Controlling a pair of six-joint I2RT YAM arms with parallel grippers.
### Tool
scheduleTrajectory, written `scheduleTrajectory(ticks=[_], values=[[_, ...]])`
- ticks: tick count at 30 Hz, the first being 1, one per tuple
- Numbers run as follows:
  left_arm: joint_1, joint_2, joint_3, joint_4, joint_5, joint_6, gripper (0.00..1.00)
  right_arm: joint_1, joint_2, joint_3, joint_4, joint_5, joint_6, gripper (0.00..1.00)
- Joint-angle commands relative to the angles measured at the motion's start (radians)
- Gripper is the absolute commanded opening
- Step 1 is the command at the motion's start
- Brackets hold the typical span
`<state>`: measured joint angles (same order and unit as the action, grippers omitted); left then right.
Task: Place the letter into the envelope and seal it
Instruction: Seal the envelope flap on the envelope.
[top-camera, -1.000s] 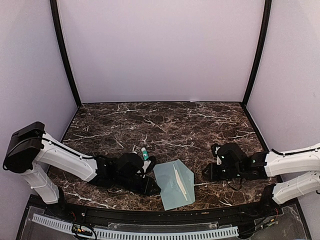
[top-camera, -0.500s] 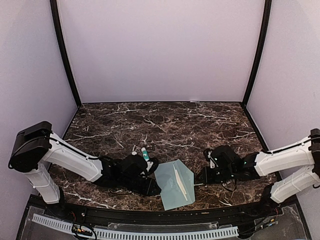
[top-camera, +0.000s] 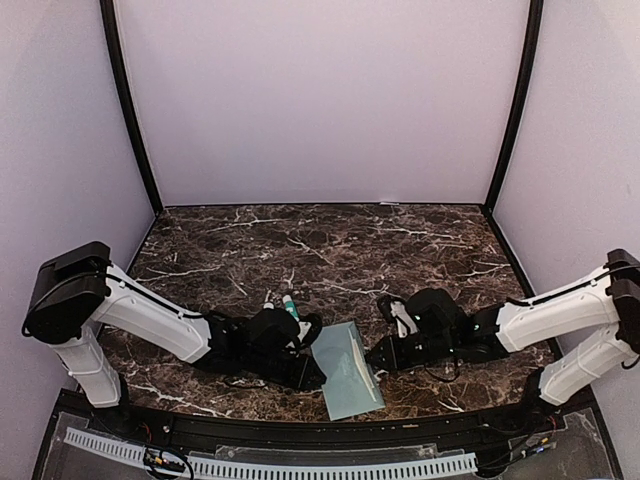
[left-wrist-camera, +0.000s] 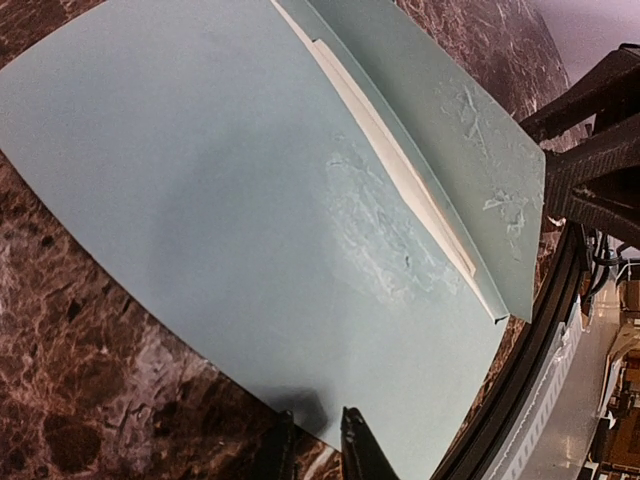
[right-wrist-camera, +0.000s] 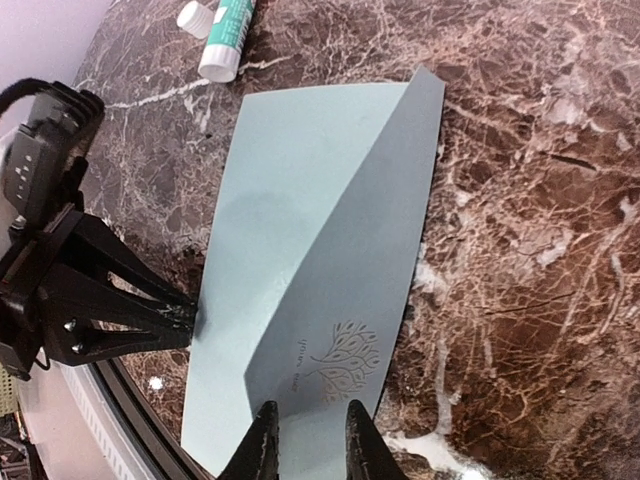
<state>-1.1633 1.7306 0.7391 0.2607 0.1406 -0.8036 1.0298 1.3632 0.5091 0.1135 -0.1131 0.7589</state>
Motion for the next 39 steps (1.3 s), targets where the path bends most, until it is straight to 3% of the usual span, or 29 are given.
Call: scheduleTrajectory(ticks=[1, 27, 39], values=[[-0.001, 0.013, -0.004, -0.036, -0.016, 0.017, 0.15, 0.034, 0.079, 0.031, 0.065, -0.033, -0.011, 0.20], [-0.001, 0.009, -0.006, -0.037, -0.016, 0.032, 0.15, 0.088, 0.293, 0.143, 0.083, -0.088, 0.008, 0.05], [-0.001, -0.061, 0.021, -0.057, -0.059, 0.039, 0.15, 0.088, 0.255, 0.124, 0.077, -0.109, 0.039, 0.14]])
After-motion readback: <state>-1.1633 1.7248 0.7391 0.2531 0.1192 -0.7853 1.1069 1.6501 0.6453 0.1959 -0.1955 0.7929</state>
